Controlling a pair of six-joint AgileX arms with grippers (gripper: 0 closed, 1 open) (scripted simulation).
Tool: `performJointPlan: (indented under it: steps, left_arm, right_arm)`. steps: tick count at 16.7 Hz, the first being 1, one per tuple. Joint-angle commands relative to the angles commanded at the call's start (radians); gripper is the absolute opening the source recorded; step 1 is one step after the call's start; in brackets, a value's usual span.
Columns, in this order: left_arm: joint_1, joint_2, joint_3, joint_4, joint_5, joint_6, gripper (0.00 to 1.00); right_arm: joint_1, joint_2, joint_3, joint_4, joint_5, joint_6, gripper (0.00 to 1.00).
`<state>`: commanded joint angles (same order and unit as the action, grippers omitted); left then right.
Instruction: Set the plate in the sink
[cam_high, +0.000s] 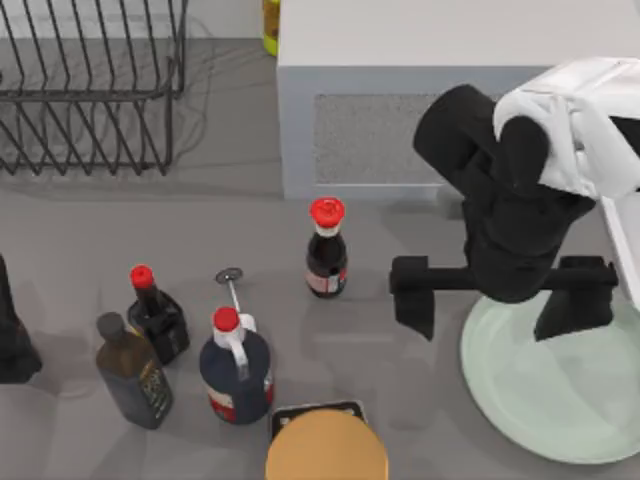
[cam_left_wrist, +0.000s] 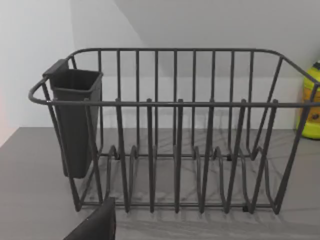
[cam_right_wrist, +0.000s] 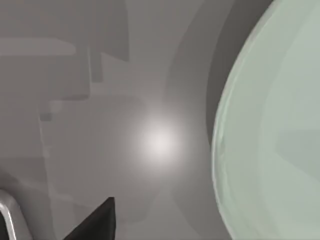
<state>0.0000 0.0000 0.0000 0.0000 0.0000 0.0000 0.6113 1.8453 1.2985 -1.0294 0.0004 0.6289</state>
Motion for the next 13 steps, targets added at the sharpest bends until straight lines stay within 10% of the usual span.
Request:
performJointPlan:
  steps: [13]
  left_arm:
    - [0.0,0.0,0.0,0.0,0.0,0.0,1.0]
  right_arm:
    - [0.007,0.153,-0.184,0.342,0.001,0.006,1.0]
